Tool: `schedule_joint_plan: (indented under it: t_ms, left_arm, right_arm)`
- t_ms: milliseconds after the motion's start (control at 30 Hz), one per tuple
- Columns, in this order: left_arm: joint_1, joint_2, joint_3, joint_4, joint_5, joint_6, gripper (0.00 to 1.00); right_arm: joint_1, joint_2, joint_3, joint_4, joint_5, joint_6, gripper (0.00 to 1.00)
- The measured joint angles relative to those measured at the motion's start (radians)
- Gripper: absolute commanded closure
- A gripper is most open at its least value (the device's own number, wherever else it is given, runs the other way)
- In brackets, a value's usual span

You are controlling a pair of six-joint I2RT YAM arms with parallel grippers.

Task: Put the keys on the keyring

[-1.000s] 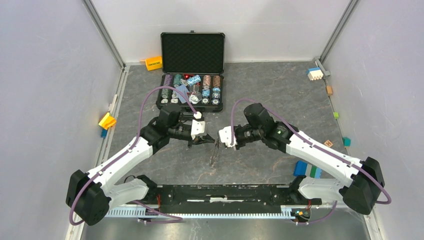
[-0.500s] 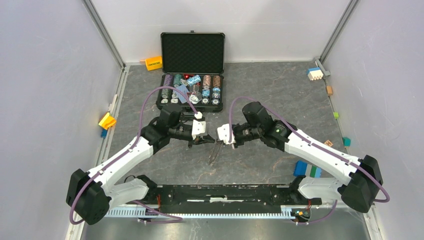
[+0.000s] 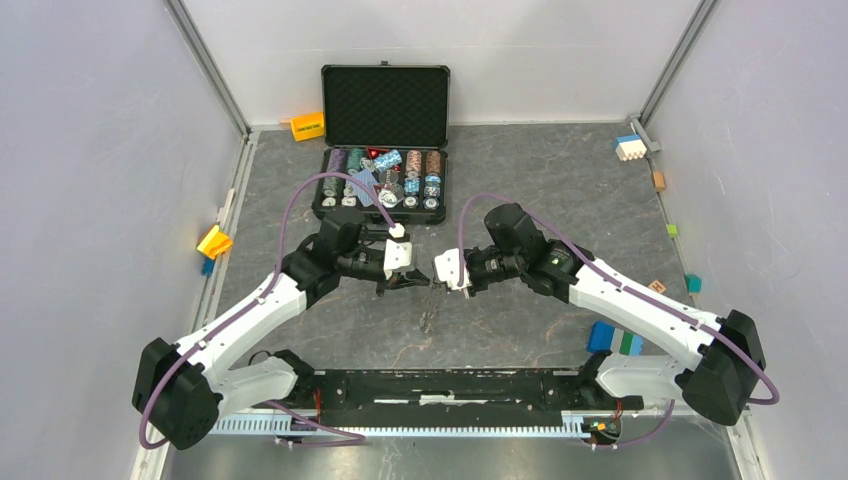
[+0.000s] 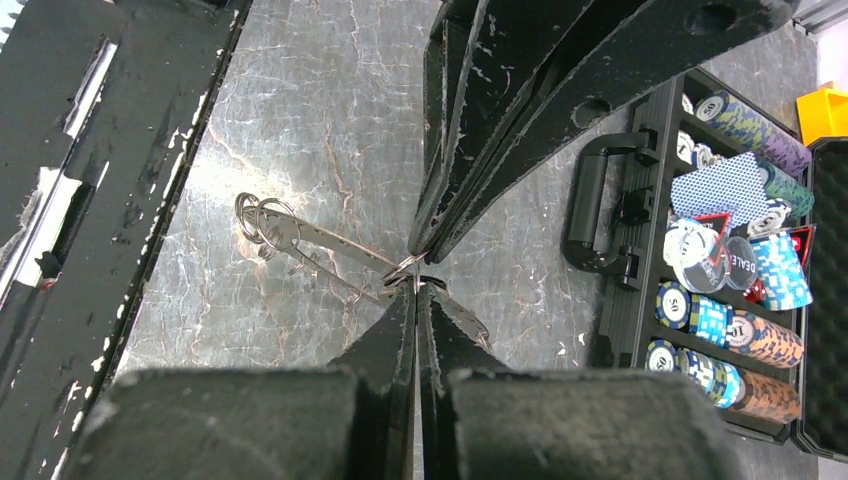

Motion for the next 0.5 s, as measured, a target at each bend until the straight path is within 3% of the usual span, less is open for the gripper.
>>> schedule_joint_plan:
  t_ms: [500]
  left_arm:
    - [0.000,0.000,0.000,0.000,-0.016,0.000,0.98]
  right_arm:
    - [0.000,-0.005,0.000,-0.026,0.000,-0.048,1.00]
